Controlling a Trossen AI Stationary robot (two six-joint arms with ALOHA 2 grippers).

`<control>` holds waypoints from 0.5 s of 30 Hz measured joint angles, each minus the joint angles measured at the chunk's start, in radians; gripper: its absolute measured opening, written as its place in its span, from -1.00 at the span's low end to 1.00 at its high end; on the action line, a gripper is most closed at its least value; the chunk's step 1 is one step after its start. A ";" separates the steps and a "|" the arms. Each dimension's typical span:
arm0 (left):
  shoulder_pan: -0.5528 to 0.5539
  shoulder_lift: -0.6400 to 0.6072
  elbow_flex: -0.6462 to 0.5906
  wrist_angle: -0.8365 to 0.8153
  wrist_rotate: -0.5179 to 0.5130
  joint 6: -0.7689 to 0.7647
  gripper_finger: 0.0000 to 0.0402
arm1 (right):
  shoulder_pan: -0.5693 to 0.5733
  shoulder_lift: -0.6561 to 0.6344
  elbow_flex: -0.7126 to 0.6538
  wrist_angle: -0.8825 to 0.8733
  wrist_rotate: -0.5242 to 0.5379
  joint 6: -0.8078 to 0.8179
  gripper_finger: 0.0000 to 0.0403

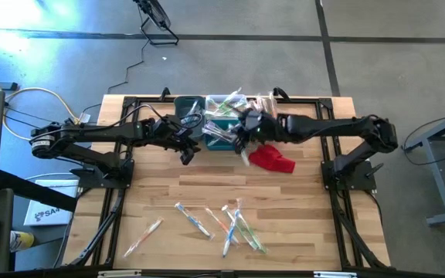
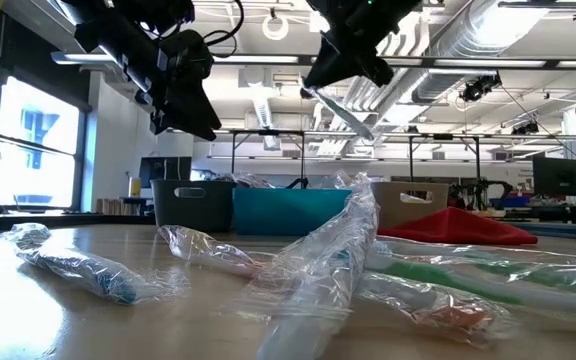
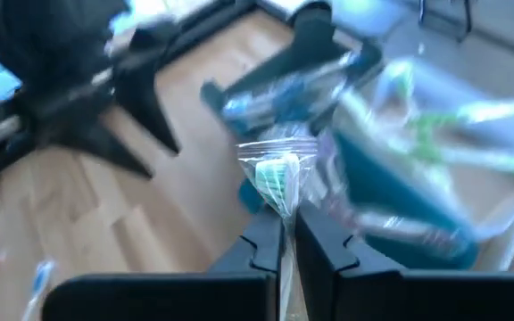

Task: Pick & Place Toothbrushes
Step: Put the top right green toothbrush into the transparent bin

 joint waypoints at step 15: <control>0.000 0.000 0.000 0.025 -0.001 -0.162 -0.29 | -0.307 -0.004 0.000 0.282 -0.283 -0.308 -0.96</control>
